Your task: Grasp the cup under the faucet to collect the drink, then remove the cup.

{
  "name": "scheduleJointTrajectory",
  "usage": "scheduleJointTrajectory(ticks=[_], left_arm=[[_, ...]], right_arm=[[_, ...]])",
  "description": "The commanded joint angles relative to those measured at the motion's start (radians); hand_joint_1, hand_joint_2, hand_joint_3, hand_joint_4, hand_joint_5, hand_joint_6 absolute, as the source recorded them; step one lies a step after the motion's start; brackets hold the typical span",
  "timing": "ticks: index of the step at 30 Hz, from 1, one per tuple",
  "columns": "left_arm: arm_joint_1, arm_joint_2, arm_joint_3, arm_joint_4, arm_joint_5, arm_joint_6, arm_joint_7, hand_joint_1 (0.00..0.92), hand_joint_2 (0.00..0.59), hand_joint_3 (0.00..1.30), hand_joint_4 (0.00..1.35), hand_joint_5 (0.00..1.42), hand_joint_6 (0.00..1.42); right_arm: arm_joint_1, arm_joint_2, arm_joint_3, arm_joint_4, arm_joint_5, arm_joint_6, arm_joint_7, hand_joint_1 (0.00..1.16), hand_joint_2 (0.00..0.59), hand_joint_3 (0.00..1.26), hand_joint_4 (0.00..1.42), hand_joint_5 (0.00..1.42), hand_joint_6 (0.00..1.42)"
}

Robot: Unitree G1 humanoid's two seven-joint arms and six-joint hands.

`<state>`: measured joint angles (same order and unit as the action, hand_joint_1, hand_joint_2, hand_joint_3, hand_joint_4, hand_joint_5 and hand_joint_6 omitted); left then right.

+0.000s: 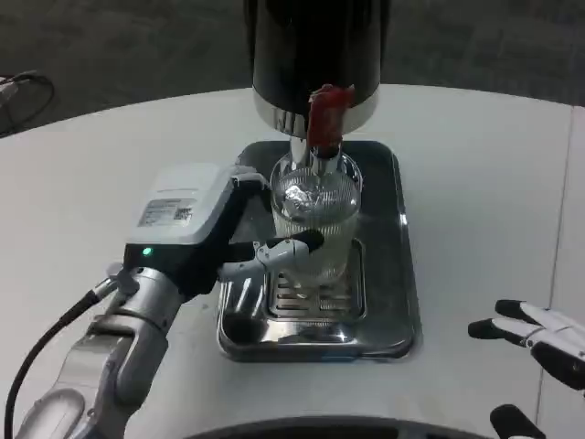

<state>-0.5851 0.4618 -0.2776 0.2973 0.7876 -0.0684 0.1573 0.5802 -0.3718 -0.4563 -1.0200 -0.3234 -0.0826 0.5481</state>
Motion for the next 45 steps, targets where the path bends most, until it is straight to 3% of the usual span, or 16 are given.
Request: scheduleJointTrajectory(ticks=[1, 13, 22, 27, 30, 33, 38, 41, 45], left_arm=[[0.018, 0.019, 0.004, -0.017, -0.016, -0.013, -0.028, 0.03, 0.146, 0.57, 0.23, 0.44, 0.34], [0.026, 0.056, 0.009, -0.029, -0.059, -0.07, -0.088, 0.0, 0.087, 0.58, 0.13, 0.33, 0.23], [0.099, 0.116, 0.053, -0.106, -0.077, -0.089, -0.1, 0.0, 0.071, 0.57, 0.11, 0.32, 0.22], [0.176, 0.172, 0.101, -0.147, -0.094, -0.119, -0.101, 0.0, 0.058, 0.58, 0.12, 0.32, 0.22], [0.234, 0.202, 0.147, -0.179, -0.117, -0.144, -0.095, 0.0, 0.056, 0.58, 0.13, 0.32, 0.22], [0.301, 0.215, 0.215, -0.235, -0.162, -0.167, -0.075, 0.0, 0.069, 0.49, 0.16, 0.32, 0.22], [0.407, 0.178, 0.354, -0.37, -0.258, -0.176, -0.044, 0.0, 0.104, 0.49, 0.23, 0.3, 0.19], [0.432, 0.142, 0.433, -0.476, -0.423, -0.165, -0.103, 0.0, 0.109, 0.49, 0.29, 0.33, 0.19], [0.425, 0.127, 0.478, -0.566, -0.582, -0.135, -0.194, 0.0, 0.116, 0.44, 0.34, 0.4, 0.28]], right_arm=[[-0.01, -0.01, 0.009, 0.01, 0.008, 0.021, -0.004, 0.22, 0.485, 0.2, 0.06, 0.06, 0.23], [-0.022, -0.007, 0.038, 0.004, -0.019, 0.046, -0.012, 0.2, 0.478, 0.2, 0.06, 0.06, 0.23], [-0.046, -0.017, 0.078, -0.011, -0.055, 0.102, -0.002, 0.19, 0.482, 0.19, 0.05, 0.06, 0.22], [-0.053, -0.027, 0.104, -0.018, -0.061, 0.109, -0.001, 0.2, 0.482, 0.19, 0.05, 0.06, 0.22], [-0.059, -0.032, 0.101, -0.012, -0.055, 0.117, -0.002, 0.2, 0.483, 0.19, 0.05, 0.06, 0.21], [-0.062, -0.037, 0.099, -0.009, -0.064, 0.113, -0.006, 0.21, 0.491, 0.19, 0.06, 0.06, 0.2], [-0.063, -0.035, 0.121, -0.002, -0.075, 0.116, -0.008, 0.22, 0.492, 0.19, 0.06, 0.06, 0.18], [-0.07, -0.03, 0.136, 0.0, -0.084, 0.121, -0.014, 0.23, 0.489, 0.19, 0.06, 0.06, 0.18], [-0.07, -0.021, 0.154, 0.0, -0.095, 0.127, -0.017, 0.24, 0.485, 0.18, 0.06, 0.05, 0.18]])
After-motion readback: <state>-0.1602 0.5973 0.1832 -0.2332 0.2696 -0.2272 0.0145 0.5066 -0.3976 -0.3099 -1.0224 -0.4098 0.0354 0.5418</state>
